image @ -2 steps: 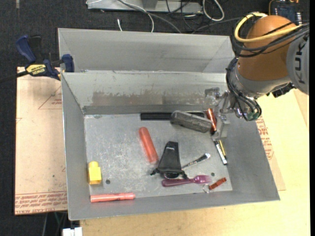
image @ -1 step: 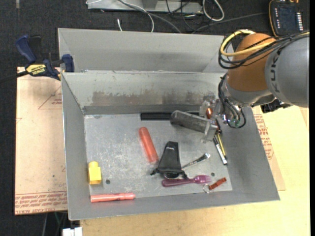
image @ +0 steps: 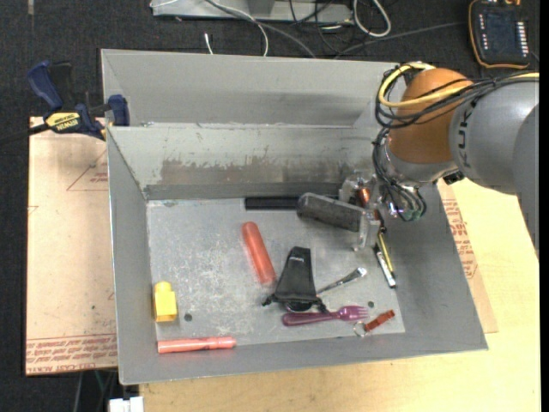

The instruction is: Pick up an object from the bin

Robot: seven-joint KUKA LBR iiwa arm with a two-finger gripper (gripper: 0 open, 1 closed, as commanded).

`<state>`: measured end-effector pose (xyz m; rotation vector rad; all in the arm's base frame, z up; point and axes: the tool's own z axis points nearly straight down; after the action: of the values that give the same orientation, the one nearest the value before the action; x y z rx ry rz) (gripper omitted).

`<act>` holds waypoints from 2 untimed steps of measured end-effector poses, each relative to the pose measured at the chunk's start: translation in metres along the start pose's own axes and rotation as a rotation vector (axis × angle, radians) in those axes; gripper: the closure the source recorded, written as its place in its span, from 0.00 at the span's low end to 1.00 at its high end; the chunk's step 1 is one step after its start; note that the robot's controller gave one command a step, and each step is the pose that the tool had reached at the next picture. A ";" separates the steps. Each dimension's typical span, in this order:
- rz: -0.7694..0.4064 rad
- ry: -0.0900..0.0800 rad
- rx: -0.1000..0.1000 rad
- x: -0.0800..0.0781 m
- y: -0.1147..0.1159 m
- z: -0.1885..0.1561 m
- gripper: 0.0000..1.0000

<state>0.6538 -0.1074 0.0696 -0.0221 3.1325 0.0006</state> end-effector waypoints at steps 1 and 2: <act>0.473 0.005 -0.002 0.017 0.016 -0.001 0.00; 0.036 -0.006 0.000 0.000 0.001 -0.001 0.00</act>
Offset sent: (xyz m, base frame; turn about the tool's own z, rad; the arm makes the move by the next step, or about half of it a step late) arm -0.0008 0.0008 0.0008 0.0343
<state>0.6541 -0.1068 0.0710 0.0348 3.1267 0.0011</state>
